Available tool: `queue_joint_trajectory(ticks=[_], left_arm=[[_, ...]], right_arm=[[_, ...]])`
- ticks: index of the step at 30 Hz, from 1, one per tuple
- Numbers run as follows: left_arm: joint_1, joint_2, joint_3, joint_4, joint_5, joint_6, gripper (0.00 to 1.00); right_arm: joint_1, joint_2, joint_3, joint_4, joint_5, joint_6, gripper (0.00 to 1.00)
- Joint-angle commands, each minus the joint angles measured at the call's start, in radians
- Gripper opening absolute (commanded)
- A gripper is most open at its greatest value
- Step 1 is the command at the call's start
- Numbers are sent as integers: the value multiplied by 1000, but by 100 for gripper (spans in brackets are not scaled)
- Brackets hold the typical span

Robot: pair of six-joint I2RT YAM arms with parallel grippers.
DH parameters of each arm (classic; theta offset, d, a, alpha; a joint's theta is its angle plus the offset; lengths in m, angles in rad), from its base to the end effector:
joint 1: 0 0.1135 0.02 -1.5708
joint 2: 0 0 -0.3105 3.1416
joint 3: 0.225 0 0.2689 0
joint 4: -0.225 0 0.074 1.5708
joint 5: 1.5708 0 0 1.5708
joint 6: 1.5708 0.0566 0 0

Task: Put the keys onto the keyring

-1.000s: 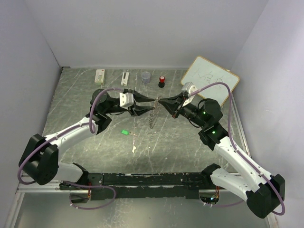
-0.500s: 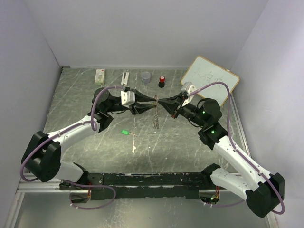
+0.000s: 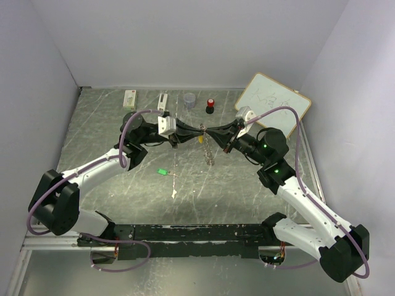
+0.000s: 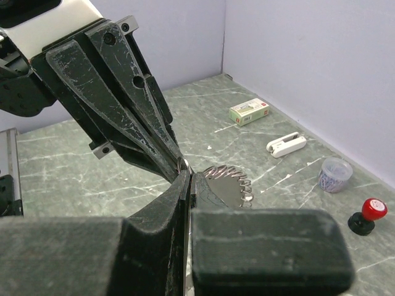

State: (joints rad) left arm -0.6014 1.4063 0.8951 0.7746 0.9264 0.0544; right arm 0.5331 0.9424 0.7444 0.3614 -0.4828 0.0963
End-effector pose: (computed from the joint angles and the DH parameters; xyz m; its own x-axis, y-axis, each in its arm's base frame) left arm 0.2476 -0.2248 0.3720 0.2675 -0.1439 -0.9528 0.9632 0.0665 0.2603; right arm 0.1837 0.1389 0.3921 0.0582 0.1333 -0.9894 -0.8542 0.5196 0.0197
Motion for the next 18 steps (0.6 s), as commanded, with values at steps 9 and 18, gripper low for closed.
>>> queue_joint_trajectory(ticks=[9, 18], left_arm=[[-5, -39, 11, 3, -34, 16, 7], [-5, -38, 27, -44, -14, 60, 7]], right_arm=[[-2, -7, 6, 36, 3, 3, 0], [-2, -28, 37, -38, 35, -39, 33]])
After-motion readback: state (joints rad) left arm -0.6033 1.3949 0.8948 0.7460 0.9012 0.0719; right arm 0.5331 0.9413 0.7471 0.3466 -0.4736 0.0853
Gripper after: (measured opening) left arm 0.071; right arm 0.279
